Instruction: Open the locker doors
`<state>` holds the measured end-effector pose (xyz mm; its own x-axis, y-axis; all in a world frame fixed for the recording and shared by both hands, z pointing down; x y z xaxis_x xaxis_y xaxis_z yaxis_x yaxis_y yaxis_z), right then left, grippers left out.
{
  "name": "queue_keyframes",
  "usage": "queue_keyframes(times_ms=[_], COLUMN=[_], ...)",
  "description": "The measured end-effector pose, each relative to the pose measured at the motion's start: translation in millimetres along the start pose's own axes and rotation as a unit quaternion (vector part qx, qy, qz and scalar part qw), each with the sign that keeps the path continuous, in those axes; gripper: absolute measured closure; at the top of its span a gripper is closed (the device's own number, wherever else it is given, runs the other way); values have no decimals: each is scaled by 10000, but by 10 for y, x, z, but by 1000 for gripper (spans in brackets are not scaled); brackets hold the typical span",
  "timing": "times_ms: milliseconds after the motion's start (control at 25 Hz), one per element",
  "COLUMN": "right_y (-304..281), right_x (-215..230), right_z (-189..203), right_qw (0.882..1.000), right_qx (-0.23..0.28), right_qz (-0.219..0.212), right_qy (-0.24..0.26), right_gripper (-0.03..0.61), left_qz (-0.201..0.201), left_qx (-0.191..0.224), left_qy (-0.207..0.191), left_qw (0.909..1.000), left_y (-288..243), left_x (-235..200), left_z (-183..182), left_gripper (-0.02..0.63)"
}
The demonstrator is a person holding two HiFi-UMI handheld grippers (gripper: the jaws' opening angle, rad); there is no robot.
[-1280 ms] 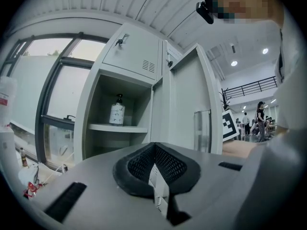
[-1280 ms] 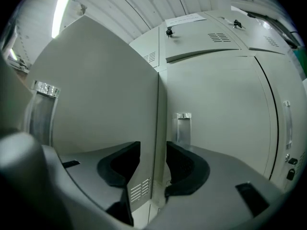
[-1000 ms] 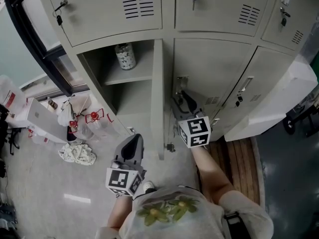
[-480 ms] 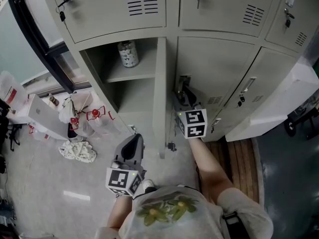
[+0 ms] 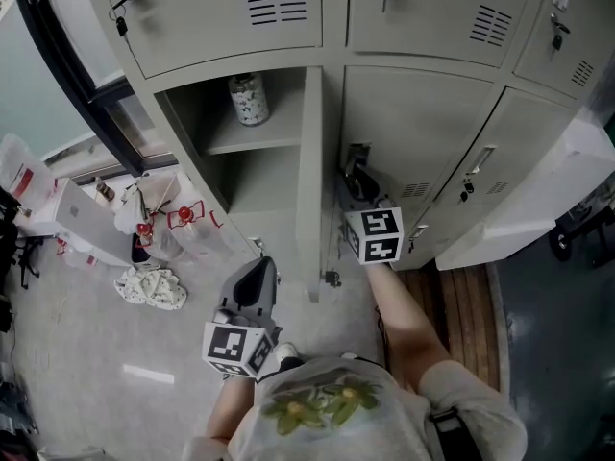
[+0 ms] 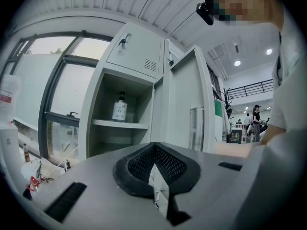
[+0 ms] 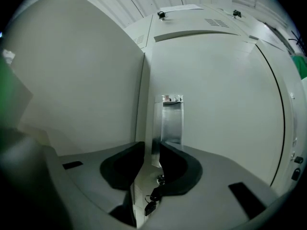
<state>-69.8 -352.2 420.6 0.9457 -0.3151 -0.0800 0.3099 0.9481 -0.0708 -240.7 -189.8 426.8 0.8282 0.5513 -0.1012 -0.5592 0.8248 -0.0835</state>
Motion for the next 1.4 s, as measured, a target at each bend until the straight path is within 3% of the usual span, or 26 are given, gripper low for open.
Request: queue_keyframes(times_ms=[1400], right_y=[736], right_x=[-115], right_z=[54], right_qw=[9989], right_qx=[168], right_qz=[-398], right_qy=[-167], right_gripper=[465], left_qz=[200], left_qx=[13], left_qy=[-76], left_qw=[9998], left_y=[244], left_x=[434], left_z=[-25], left_gripper=[586])
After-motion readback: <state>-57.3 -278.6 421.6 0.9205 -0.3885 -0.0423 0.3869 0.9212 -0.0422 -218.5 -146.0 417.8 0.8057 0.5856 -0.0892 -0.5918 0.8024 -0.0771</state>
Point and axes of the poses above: the fingertips, and each gripper's own axes: y backward along the fingers, x to its right, z out of its underside, the point moved 1 cm from there along y, backward along the fingers, and after that the axes turned 2 degrees about -x, right-handed, at the moved point
